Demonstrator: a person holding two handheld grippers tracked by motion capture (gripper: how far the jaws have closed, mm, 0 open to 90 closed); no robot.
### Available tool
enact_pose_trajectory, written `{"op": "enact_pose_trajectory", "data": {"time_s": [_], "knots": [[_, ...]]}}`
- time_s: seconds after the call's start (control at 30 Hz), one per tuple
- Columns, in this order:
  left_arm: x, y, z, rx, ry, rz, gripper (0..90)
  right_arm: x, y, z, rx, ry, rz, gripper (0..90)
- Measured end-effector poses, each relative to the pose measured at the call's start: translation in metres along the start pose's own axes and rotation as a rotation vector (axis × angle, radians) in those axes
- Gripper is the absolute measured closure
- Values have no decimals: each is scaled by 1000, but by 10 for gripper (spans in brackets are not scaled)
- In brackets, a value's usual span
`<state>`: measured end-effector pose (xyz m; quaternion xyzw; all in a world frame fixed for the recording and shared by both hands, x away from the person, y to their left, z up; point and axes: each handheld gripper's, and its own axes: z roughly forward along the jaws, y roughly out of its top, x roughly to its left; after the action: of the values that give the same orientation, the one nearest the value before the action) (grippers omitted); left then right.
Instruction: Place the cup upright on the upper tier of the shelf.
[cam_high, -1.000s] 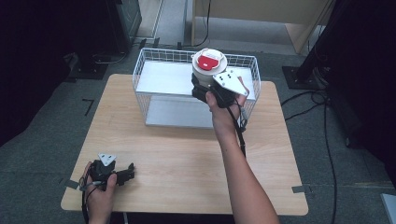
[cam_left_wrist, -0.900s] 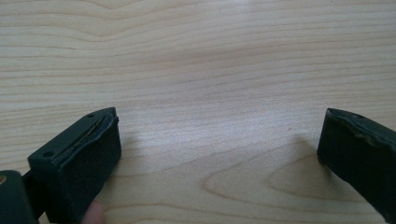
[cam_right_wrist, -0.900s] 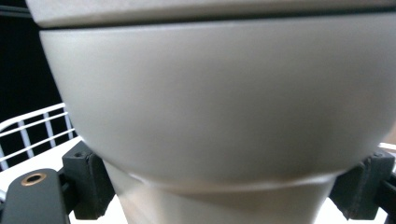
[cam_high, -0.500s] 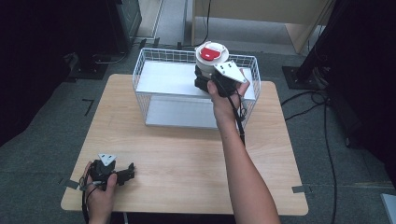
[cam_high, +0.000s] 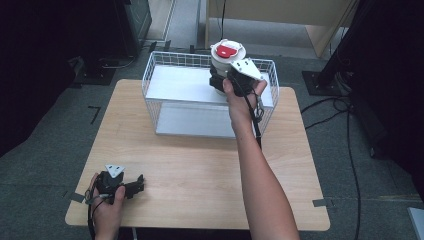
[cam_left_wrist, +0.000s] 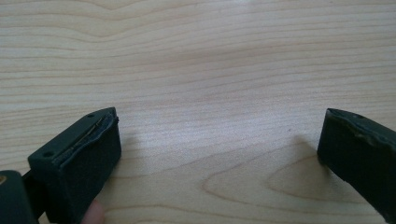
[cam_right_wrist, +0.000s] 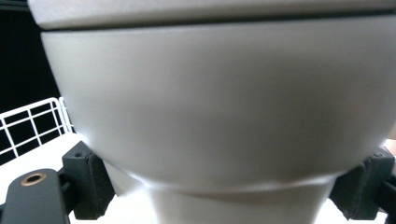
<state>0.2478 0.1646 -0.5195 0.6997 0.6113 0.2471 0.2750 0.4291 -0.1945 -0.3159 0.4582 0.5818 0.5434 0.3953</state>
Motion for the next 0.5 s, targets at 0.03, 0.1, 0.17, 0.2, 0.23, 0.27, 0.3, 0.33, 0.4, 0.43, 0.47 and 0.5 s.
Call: {"op": "enact_pose_trajectory", "data": {"time_s": [0.03, 0.1, 0.17, 0.2, 0.23, 0.27, 0.3, 0.33, 0.4, 0.43, 0.47, 0.5], "knots": [[0, 0, 0, 0, 0, 0, 0, 0, -1, 1, 0, 0, 1, 122], [0, 0, 0, 3, 0, 5, 0, 0, -2, 2, 1, -1, 10, 121], [0, 0, 0, 1, 0, 3, 0, -1, -3, 3, -2, 3, 12, 121], [0, 0, 0, 1, 0, 3, 0, -1, -3, 3, -2, 4, 11, 120], [0, 0, 0, 1, 0, 3, 0, -1, -3, 3, -2, 4, 11, 120], [0, 0, 0, 3, 0, 4, 0, -2, -3, 3, -3, 5, 10, 120], [0, 0, 0, 1, 0, 1, 0, -2, -3, 3, -3, 6, 12, 120], [0, 0, 0, 2, -1, 1, 0, -2, -3, 2, -4, 6, 19, 120], [0, 0, 0, 2, 0, 4, 0, -4, -3, 1, 0, 8, 35, 120], [0, 0, 0, 2, 0, 4, 0, -4, -3, 1, 4, 3, 46, 119], [0, 0, 0, 1, 0, 3, 0, -5, -2, 0, 6, 3, 52, 119], [0, 0, 0, 2, 0, 5, 0, -5, -2, 0, 10, 4, 58, 119]]}}
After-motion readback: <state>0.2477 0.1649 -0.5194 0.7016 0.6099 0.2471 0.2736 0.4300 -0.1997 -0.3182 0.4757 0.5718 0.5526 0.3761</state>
